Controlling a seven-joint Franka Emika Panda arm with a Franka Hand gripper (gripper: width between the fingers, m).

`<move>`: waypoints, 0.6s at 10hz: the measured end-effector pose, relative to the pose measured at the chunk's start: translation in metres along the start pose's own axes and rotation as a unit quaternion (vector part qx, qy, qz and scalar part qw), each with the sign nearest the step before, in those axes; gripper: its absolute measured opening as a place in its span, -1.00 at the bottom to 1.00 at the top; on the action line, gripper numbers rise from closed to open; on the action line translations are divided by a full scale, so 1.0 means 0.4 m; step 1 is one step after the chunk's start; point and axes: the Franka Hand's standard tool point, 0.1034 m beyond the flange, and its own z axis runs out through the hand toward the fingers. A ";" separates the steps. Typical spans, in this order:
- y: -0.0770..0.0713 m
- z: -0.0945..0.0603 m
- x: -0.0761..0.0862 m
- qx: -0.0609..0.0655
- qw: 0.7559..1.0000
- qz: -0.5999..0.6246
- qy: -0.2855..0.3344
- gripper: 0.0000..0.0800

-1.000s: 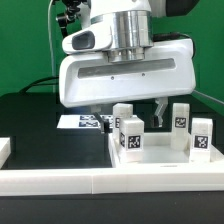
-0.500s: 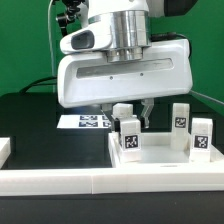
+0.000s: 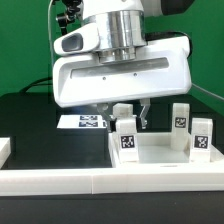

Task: Assemble square table

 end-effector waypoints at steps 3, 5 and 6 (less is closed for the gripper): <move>0.008 -0.001 0.002 0.005 0.990 0.138 0.001 -0.28; 0.006 0.000 0.000 0.003 0.963 0.269 0.001 -0.27; 0.002 0.001 -0.001 0.002 0.950 0.312 0.002 -0.27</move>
Offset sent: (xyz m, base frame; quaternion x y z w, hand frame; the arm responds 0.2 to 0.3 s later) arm -0.0128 0.0008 -0.0063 -0.0291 -0.0087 0.3104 0.9501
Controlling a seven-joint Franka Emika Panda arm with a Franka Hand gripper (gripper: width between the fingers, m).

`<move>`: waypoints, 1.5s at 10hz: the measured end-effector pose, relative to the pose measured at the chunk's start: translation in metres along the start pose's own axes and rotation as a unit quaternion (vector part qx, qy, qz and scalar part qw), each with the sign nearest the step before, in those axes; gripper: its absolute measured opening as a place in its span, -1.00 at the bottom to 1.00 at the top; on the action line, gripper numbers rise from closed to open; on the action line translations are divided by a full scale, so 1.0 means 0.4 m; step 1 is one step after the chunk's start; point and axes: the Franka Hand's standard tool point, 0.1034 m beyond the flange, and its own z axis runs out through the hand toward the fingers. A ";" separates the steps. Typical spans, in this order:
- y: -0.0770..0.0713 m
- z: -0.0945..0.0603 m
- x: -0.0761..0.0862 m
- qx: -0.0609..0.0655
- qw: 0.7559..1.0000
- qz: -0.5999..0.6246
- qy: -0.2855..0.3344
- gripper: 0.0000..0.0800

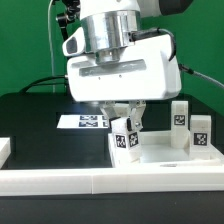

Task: Assemble square table

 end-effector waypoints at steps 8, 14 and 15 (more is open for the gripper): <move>-0.006 0.003 -0.013 0.003 0.966 0.257 -0.006 -0.27; -0.017 -0.001 -0.030 -0.013 0.995 0.099 -0.031 0.60; -0.018 -0.002 -0.028 -0.010 0.998 0.054 -0.029 0.60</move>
Offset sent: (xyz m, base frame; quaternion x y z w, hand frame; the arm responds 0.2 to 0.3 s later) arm -0.0031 0.0070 -0.0002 -0.0228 -0.0007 0.2537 0.9670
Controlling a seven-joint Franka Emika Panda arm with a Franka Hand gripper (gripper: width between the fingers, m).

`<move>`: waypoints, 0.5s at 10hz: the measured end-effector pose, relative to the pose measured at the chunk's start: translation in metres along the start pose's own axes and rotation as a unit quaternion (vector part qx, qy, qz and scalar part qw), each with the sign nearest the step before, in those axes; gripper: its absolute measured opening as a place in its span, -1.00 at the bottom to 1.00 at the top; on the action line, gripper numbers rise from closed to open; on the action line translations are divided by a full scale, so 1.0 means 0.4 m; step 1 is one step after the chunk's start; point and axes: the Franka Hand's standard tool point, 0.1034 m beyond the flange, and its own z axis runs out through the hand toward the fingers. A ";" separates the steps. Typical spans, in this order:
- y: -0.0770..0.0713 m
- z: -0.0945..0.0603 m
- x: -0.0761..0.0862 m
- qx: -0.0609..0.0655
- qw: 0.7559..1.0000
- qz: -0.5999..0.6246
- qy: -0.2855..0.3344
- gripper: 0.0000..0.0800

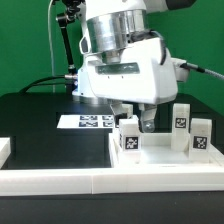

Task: Assemble square table

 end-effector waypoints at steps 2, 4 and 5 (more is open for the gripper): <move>0.001 0.001 0.000 0.000 0.998 -0.067 0.000 0.62; 0.005 0.001 -0.005 -0.018 0.986 -0.168 -0.002 0.62; 0.010 0.002 -0.002 -0.031 0.971 -0.237 0.004 0.62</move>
Offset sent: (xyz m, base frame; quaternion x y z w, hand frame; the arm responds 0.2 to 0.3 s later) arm -0.0030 -0.0049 0.0019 -0.0877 -0.0038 -0.2579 0.9622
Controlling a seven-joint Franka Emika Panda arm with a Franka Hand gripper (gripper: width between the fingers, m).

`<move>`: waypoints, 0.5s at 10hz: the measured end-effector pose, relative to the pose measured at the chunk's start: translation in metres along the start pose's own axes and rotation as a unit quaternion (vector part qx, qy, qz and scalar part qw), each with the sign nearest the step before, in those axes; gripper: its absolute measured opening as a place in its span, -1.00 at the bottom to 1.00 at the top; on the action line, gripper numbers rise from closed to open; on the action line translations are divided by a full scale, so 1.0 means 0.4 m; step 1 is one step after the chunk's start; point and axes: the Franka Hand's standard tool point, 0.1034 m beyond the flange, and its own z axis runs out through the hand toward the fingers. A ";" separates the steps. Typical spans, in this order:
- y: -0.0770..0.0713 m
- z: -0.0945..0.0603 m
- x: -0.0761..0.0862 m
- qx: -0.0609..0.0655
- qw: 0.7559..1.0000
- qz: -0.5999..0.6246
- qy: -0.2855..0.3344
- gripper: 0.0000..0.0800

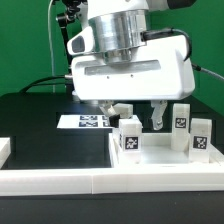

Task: Assemble square table

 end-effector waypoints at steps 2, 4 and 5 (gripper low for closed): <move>0.006 0.002 0.002 -0.009 0.997 -0.082 0.002 0.62; 0.007 0.001 0.003 -0.018 0.987 -0.163 0.003 0.62; 0.006 0.001 0.003 -0.024 0.979 -0.204 0.004 0.62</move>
Offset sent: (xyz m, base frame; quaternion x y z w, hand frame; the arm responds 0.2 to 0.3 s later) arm 0.0035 -0.0061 0.0012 -0.0393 -0.0010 -0.1842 0.9821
